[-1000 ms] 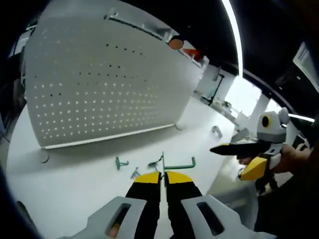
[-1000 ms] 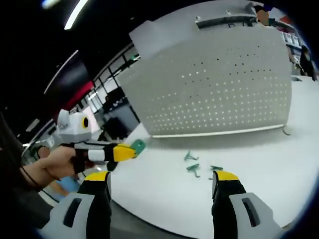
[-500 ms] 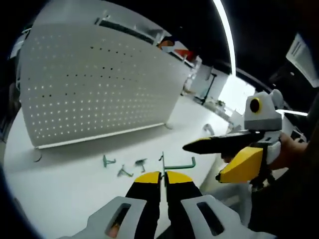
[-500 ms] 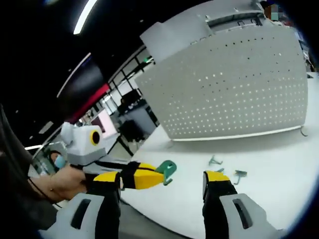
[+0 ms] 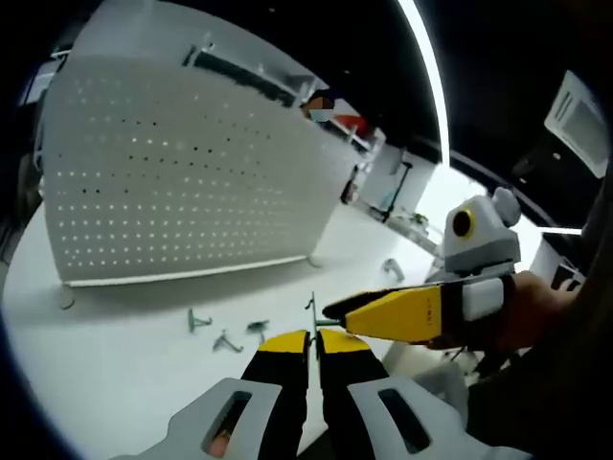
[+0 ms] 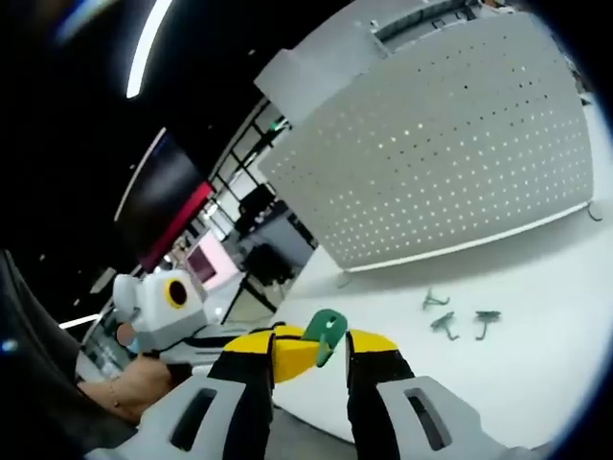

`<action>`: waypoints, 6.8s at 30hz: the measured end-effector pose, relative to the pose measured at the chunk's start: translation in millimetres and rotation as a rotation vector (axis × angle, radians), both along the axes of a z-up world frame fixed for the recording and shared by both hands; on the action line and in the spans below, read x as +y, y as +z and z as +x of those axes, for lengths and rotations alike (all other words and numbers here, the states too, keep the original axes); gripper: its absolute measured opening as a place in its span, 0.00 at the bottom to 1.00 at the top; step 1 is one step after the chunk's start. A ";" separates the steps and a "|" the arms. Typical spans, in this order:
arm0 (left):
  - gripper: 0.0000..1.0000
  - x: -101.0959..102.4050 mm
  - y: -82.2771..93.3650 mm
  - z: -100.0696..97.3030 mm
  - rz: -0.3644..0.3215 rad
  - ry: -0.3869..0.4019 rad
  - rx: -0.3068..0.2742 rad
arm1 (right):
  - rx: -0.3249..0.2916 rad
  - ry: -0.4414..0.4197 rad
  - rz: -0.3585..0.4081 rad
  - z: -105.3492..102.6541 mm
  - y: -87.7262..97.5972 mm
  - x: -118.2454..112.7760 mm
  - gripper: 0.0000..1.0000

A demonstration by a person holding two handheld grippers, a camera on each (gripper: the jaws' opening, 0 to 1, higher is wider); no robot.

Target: Insert the hook assembly into the mounting plate slot until the hook locks in place.

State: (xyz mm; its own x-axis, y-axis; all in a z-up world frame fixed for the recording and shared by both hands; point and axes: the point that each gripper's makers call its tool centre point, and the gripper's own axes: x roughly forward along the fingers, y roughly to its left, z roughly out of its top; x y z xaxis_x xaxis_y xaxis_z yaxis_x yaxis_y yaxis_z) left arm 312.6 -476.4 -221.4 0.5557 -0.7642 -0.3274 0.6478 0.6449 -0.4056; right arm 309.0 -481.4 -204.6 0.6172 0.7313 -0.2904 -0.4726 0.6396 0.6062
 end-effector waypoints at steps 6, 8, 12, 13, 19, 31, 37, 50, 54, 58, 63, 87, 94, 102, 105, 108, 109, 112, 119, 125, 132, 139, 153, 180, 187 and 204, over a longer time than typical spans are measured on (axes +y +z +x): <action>0.02 -2.9 7.6 -0.5 -0.051 0.010 -0.005 | -0.019 -0.012 0.001 3.7 4.6 -2.7 0.14; 0.02 -1.9 11.9 0.5 -0.068 0.022 -0.014 | -0.004 -0.015 0.030 3.6 7.3 -2.5 0.10; 0.02 -3.1 20.3 0.9 -0.072 0.024 -0.057 | -0.018 -0.037 0.046 5.6 11.4 -4.4 0.10; 0.02 -3.1 21.0 1.1 -0.072 0.025 -0.061 | -0.013 -0.042 0.060 5.8 12.5 -4.0 0.09; 0.02 -3.5 28.4 2.5 -0.013 0.022 -0.170 | 0.028 -0.061 0.137 7.0 17.0 -4.1 0.06; 0.02 -9.5 28.1 3.2 0.098 0.001 -0.270 | 0.087 -0.102 0.212 9.1 15.1 -9.0 0.01; 0.04 -3.7 33.4 1.5 0.129 0.003 -0.297 | 0.058 -0.076 0.208 7.8 22.0 -1.8 0.00; 0.06 3.8 32.8 -3.4 0.139 -0.067 -0.319 | -0.006 -0.015 0.135 3.5 24.0 7.8 0.00; 0.07 3.6 34.9 -5.8 0.120 -0.077 -0.330 | -0.031 0.003 0.104 1.4 24.9 9.6 0.00; 0.13 1.0 34.2 -8.6 0.098 -0.107 -0.316 | -0.071 0.013 0.042 1.8 24.6 9.0 0.00; 0.35 -8.7 34.3 -13.1 0.083 -0.130 -0.280 | -0.131 0.030 -0.021 -0.4 27.5 11.9 0.00; 0.75 -2.8 36.9 -19.3 0.018 -0.133 -0.159 | -0.220 0.067 -0.158 -2.0 24.3 8.2 0.00; 0.86 -0.7 41.4 -20.7 0.010 -0.118 -0.175 | -0.266 0.072 -0.183 -1.4 29.3 8.4 0.00; 0.94 2.5 49.8 -24.5 -0.027 -0.121 -0.199 | -0.311 0.076 -0.244 5.6 28.0 11.7 0.00; 0.97 2.0 48.5 -25.1 -0.043 -0.118 -0.177 | -0.339 0.079 -0.280 9.2 26.6 12.3 0.00; 0.99 3.7 45.7 -24.3 -0.048 -0.107 -0.153 | -0.345 0.073 -0.290 11.9 26.3 11.7 0.00; 1.00 4.8 45.7 -23.5 -0.059 -0.098 -0.142 | -0.344 0.070 -0.292 12.8 26.2 11.2 0.00; 1.00 9.4 47.3 -21.2 -0.080 -0.081 -0.126 | -0.352 0.056 -0.309 18.6 24.8 8.6 0.00; 1.00 17.1 45.8 -16.6 -0.077 -0.049 -0.111 | -0.374 0.040 -0.337 25.0 23.2 7.6 0.00; 1.00 31.0 52.4 -3.9 -0.078 0.030 -0.135 | -0.408 0.022 -0.382 34.3 20.2 8.6 0.00; 1.00 44.5 35.0 1.8 0.085 0.068 -0.177 | -0.497 -0.063 -0.435 62.6 36.6 -5.7 0.00; 1.00 46.6 32.5 4.6 0.080 0.076 -0.161 | -0.528 -0.157 -0.469 95.3 43.4 -28.1 0.00; 0.98 58.0 26.4 13.4 0.059 0.105 -0.109 | -0.587 -0.236 -0.547 150.9 52.0 -54.1 0.00; 0.98 82.9 19.7 25.4 0.055 0.165 -0.061 | -0.676 -0.394 -0.574 244.5 85.9 -75.6 0.00; 0.98 93.2 18.2 29.0 0.050 0.190 -0.048 | -0.694 -0.456 -0.558 257.4 97.8 -85.9 0.00; 1.00 82.6 23.8 41.0 0.033 0.176 -0.053 | -0.733 -0.531 -0.525 277.7 114.6 -98.8 0.00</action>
State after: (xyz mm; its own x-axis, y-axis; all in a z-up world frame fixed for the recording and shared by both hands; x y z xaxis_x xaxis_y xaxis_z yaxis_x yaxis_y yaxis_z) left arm 353.6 -393.8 -197.6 0.6971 -0.6429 -0.3173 0.5439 0.7626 -0.3503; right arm 586.7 -580.3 -89.9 0.9754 0.2045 0.0820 -0.1930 0.9726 -0.1295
